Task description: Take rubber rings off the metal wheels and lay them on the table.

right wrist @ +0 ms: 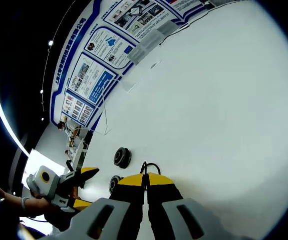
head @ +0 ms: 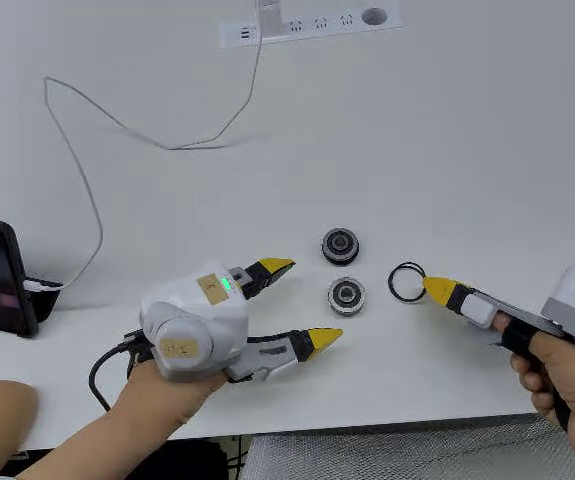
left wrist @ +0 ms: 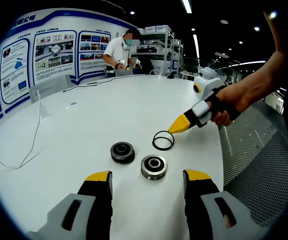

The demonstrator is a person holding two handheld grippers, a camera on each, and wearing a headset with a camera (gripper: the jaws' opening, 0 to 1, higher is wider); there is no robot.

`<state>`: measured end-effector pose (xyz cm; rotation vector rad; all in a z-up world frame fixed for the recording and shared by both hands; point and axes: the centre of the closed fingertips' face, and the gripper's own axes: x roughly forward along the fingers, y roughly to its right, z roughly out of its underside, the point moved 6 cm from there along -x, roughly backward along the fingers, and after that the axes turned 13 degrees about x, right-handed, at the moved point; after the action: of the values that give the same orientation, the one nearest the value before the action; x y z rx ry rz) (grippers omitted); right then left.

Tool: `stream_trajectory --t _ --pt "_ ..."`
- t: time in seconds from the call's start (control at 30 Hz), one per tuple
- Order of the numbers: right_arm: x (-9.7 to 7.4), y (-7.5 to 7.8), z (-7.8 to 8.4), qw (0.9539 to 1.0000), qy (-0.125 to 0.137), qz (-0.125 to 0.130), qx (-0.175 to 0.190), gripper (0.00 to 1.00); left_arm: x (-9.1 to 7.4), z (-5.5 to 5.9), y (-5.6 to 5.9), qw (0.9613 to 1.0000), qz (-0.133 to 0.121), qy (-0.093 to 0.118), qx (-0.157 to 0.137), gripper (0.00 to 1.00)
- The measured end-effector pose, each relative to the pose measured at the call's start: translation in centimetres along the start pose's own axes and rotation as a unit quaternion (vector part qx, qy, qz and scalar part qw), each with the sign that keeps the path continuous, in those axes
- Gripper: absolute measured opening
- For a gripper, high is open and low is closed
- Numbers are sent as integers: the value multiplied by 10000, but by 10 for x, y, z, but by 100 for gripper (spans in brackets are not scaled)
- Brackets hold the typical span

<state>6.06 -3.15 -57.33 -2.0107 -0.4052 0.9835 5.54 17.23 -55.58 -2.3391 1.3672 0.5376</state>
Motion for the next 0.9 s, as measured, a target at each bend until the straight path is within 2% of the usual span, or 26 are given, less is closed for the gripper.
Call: stream_trajectory --t 0.07,0.13,0.5,0.6,0.73,0.9 --pt "0 2 1 9996 -63 115 -241 3 0 1 0 10000 11 -23 -9 58" --pt "1 0 2 9994 -64 119 -327 8 1 1 0 10000 16 -25 -27 58" --pt "1 3 0 9955 -82 297 -901 12 0 -1 1 10000 17 -45 -10 56" --pt "-1 6 -2 9941 -61 352 -1027 16 0 -1 1 10000 16 -50 -13 56" --pt "0 4 -2 9936 -63 250 -1095 19 -1 -1 1 10000 17 -44 -1 55" --pt "3 -11 4 9891 -104 1 -1465 27 0 -3 -1 10000 -13 -22 17 54"
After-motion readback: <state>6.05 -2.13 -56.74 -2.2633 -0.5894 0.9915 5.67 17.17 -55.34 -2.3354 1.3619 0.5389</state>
